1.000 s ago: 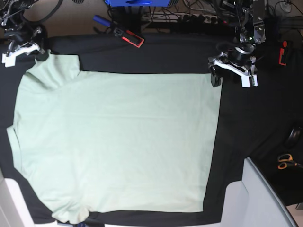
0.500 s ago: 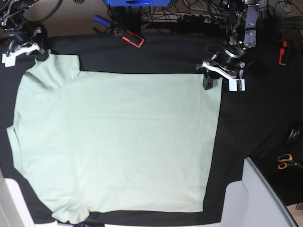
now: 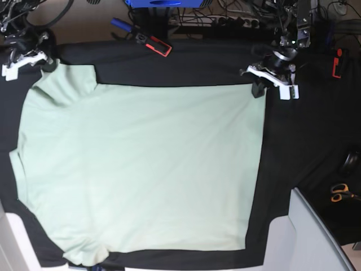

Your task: Fold the T-shirt properly

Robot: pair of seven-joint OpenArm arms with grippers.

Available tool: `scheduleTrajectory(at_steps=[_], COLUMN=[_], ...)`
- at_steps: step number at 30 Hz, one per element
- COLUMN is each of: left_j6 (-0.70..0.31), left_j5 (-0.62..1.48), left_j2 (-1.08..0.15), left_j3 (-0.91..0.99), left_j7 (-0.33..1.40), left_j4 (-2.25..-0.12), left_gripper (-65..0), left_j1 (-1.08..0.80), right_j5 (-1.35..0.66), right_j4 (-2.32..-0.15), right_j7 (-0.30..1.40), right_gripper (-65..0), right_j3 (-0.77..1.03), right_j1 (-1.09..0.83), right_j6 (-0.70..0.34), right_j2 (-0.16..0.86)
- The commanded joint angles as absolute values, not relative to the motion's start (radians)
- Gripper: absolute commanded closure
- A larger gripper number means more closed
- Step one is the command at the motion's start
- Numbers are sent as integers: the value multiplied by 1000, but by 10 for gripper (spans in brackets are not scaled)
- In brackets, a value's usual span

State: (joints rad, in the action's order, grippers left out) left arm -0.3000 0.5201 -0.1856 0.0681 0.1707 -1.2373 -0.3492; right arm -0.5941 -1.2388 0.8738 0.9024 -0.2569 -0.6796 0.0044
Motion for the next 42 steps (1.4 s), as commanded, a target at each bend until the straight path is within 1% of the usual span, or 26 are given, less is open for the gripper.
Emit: scheduleTrajectory(at_steps=[1,4,10,17,19,27,33,36,38,42], left_j6=[-268,-268,-268,-268,-268,-266,-228,-216,-216,-216], left_j5=[504,503,498,501,499,501,503,504,504,504], left_j2=[-199,-205,-206,-205,-205,-199,-197,-186,-173,-165], left_j3=[88,117,114,119,119,113,111,111,117,114], left_j7=[199,199,199,199,199,199,199,199,200,297], left_j4=[-1253,-1297,-1359,-1432,-1449,-1474,-1484,-1506,-1512,-1514], left_gripper=[0,0,0,0,0,0,0,0,0,0], left_j1=[-364,-394,-447,-509,-515,-526,-527,-527,-521,-484], right_j5=[-602,-602,-605,-608,-608,-608,-604,-602,-602,-602], right_j4=[-1271,-1353,-1442,-1552,-1567,-1649,-1647,-1647,-1647,-1646], right_j7=[868,877,989,1018,1050,1152,1227,1237,1237,1236], right_gripper=[0,0,0,0,0,0,0,0,0,0], right_j3=[906,906,917,912,911,908,906,905,905,877], right_j1=[-274,-297,-323,-398,-401,-355,-291,-266,-252,-232], right_j6=[-682,-682,-682,-682,-682,-682,-673,-670,-644,-613], right_j2=[19,19,18,12,12,12,15,15,16,19])
